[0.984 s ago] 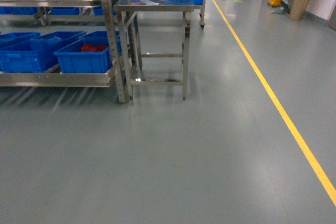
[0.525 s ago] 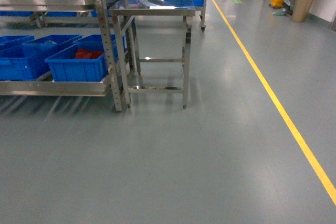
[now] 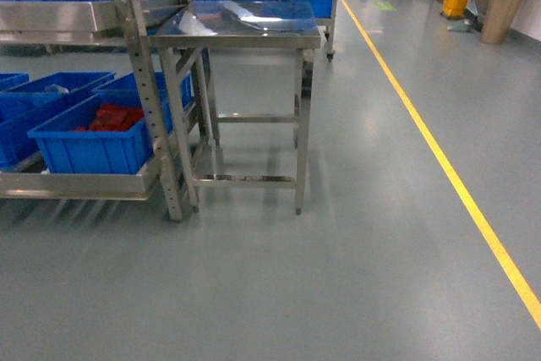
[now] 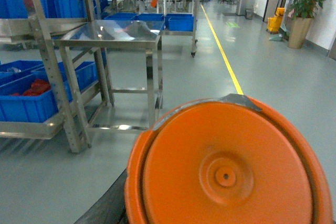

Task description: Sort blue parts and orange caps into right shelf containers

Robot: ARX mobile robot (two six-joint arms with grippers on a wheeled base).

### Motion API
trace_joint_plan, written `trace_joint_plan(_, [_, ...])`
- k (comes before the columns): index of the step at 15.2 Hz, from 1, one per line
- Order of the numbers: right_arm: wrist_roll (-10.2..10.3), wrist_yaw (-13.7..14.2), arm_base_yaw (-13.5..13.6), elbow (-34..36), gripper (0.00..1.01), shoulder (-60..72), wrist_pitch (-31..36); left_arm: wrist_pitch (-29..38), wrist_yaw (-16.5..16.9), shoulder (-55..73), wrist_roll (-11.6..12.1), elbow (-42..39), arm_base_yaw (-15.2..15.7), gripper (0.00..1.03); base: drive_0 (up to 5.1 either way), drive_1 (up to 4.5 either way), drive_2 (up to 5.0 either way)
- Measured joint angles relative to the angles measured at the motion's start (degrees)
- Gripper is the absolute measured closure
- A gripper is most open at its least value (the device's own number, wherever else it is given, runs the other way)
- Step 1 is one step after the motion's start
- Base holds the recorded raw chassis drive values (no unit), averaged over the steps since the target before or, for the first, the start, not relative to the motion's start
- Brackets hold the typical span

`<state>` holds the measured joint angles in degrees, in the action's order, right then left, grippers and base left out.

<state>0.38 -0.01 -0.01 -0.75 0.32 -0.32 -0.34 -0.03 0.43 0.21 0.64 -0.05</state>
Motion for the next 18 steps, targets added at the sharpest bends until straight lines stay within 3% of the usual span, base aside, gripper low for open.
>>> trace_joint_plan(18, [0.0, 0.0, 0.0, 0.0, 0.58, 0.0, 0.1, 0.0, 0.0, 0.0, 0.0, 0.0, 0.0, 0.61, 0.0, 4.21, -4.3])
